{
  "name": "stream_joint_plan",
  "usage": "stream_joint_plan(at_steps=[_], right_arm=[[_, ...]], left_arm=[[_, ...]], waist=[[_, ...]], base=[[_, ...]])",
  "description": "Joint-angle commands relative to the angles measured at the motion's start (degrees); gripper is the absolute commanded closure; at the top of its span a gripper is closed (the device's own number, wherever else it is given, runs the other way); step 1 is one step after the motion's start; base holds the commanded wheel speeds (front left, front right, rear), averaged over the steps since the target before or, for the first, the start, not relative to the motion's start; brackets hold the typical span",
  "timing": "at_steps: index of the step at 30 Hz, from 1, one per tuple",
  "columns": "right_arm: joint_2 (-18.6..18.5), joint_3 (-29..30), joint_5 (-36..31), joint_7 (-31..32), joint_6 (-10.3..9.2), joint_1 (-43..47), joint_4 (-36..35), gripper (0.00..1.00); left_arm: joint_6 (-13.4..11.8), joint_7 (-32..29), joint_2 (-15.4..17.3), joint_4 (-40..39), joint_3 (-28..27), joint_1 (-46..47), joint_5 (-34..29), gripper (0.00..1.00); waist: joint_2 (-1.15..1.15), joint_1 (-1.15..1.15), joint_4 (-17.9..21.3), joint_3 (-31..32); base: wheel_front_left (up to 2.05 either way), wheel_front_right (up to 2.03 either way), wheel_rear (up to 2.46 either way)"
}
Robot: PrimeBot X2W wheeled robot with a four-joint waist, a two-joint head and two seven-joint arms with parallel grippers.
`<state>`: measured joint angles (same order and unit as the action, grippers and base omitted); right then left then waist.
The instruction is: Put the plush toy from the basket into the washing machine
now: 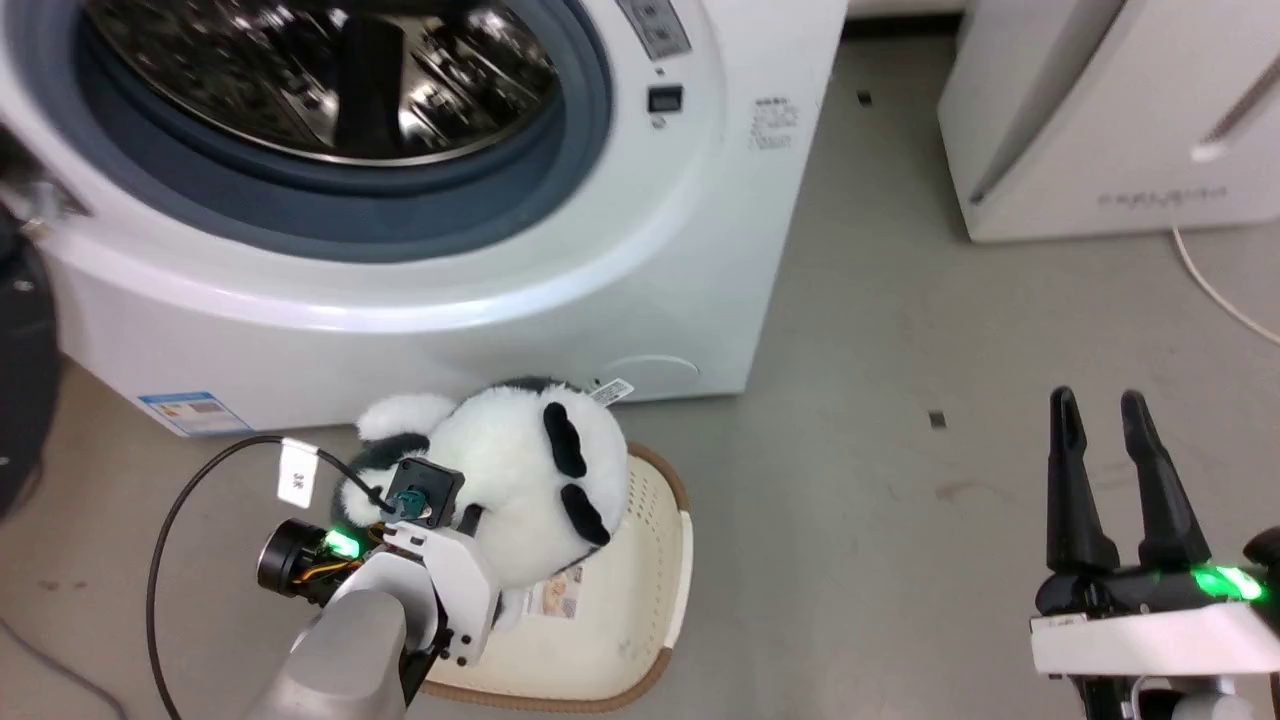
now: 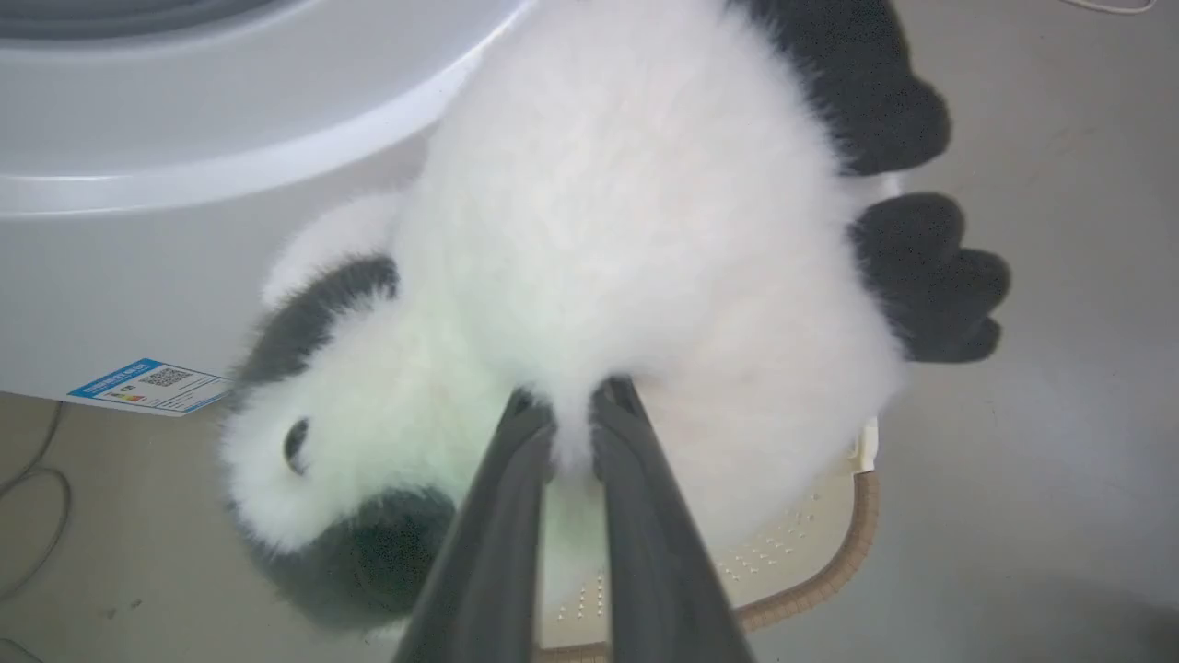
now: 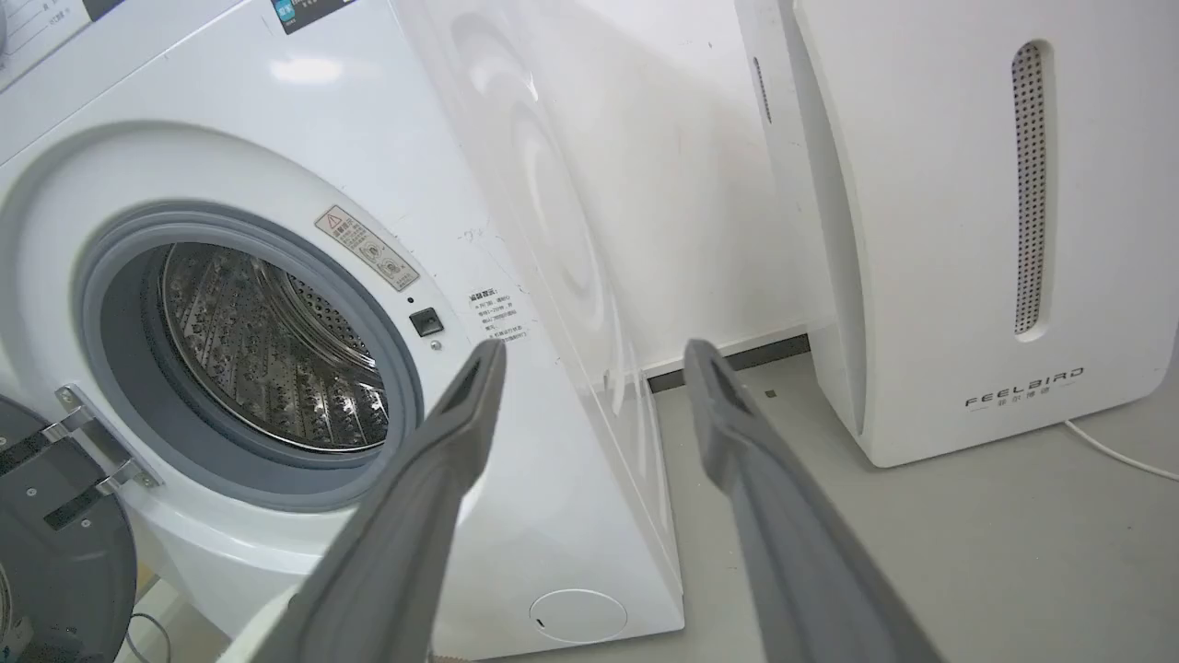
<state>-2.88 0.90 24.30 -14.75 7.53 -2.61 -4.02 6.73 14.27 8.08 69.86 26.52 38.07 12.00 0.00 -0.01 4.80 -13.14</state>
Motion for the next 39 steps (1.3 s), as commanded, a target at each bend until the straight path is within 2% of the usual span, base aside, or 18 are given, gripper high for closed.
stream_joint_plan(at_steps=[1, 12, 20, 29, 39], right_arm=[[0.0, 0.1, -0.4, -0.2, -0.04, 1.0, 0.2, 0.00], [0.0, 0.0, -0.8, -0.2, -0.04, 3.7, 0.8, 0.00], [0.0, -0.5, -0.9, -0.2, -0.04, 2.7, 0.5, 0.00], [0.0, 0.1, -0.4, -0.2, -0.04, 0.0, -0.1, 0.00], [0.0, 0.5, 1.1, -0.2, -0.04, -4.6, -1.2, 0.00]], left_arm=[[-0.3, 0.7, 0.3, -1.7, -0.6, -1.0, 0.6, 1.00], [-3.3, 0.7, 3.1, -19.6, -4.6, -7.0, 1.3, 1.00], [-5.6, 0.7, 3.3, -27.0, -8.3, -6.6, 1.5, 1.00], [-6.7, 0.7, 4.0, -29.5, -11.8, -1.5, 1.0, 1.00], [-7.2, 0.7, 7.6, -28.2, -16.1, 9.2, -0.4, 1.00]], waist=[[0.00, 0.01, -1.8, 2.4], [0.00, 0.01, -4.3, 5.8], [0.00, 0.01, -4.2, 4.2], [0.00, 0.01, -1.9, -1.8], [0.00, 0.01, 2.7, -11.4]], base=[[0.00, 0.00, 0.00], [0.00, 0.00, 0.00], [0.00, 0.00, 0.00], [0.00, 0.00, 0.00], [0.00, 0.00, 0.00]])
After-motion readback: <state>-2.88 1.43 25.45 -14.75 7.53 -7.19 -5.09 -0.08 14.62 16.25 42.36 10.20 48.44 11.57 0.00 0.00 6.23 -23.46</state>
